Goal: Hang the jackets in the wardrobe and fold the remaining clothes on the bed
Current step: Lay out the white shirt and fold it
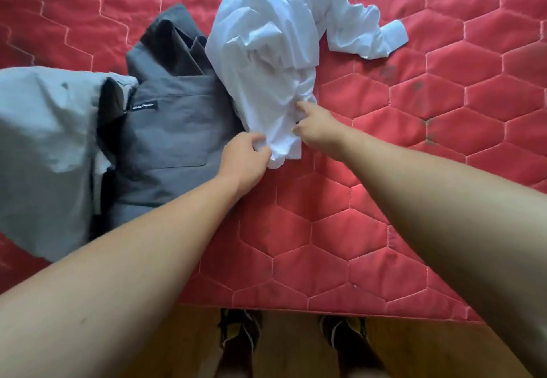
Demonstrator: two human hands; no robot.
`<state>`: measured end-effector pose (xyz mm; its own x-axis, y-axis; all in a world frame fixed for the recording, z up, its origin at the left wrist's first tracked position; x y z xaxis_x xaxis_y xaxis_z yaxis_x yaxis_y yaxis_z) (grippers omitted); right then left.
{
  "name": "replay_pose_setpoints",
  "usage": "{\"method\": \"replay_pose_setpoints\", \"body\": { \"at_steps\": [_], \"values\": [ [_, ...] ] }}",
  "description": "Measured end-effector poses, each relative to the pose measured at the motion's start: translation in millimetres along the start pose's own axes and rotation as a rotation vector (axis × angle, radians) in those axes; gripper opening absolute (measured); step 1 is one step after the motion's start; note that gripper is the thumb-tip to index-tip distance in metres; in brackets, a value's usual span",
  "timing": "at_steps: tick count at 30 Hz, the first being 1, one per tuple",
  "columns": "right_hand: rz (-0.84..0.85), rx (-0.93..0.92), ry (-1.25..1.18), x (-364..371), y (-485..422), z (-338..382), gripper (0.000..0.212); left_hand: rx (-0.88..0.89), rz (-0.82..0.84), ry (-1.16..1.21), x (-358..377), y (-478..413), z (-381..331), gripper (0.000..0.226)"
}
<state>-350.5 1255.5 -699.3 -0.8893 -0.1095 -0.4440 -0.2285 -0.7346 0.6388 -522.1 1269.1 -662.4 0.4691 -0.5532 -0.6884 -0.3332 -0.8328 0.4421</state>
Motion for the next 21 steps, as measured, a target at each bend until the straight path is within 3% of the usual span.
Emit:
{"method": "replay_pose_setpoints", "body": {
  "at_steps": [4, 10, 17, 21],
  "values": [
    [-0.338, 0.066, -0.264, -18.9, 41.3, -10.7, 0.033, -0.077, -0.179, 0.324, -29.3, 24.3, 13.7, 0.006],
    [-0.502, 0.032, -0.408, -95.7, 126.1, 9.7, 0.027, -0.171, -0.231, 0.599, -104.5, 54.2, -4.6, 0.017],
    [-0.294, -0.004, -0.797, -151.8, 232.1, 115.6, 0.04, 0.045, -0.051, 0.561, -162.7, 124.3, -119.9, 0.029],
    [-0.13, -0.065, -0.957, -181.1, 308.2, 181.0, 0.04, 0.307, 0.305, 0.414, -180.6, 198.0, -203.6, 0.056]
  ]
}}
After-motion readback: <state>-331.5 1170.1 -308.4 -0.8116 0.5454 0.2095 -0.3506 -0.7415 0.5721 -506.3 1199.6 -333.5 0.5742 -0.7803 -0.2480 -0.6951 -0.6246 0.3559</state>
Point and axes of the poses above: each hand's wrist, its own y-axis away from the middle knuckle, its own x-axis out of the palm, z = x × y, the point moved 6 cm from there along -y, towards the middle knuckle, and after that the axes turned 4 degrees about x, right-handed, at the moved point
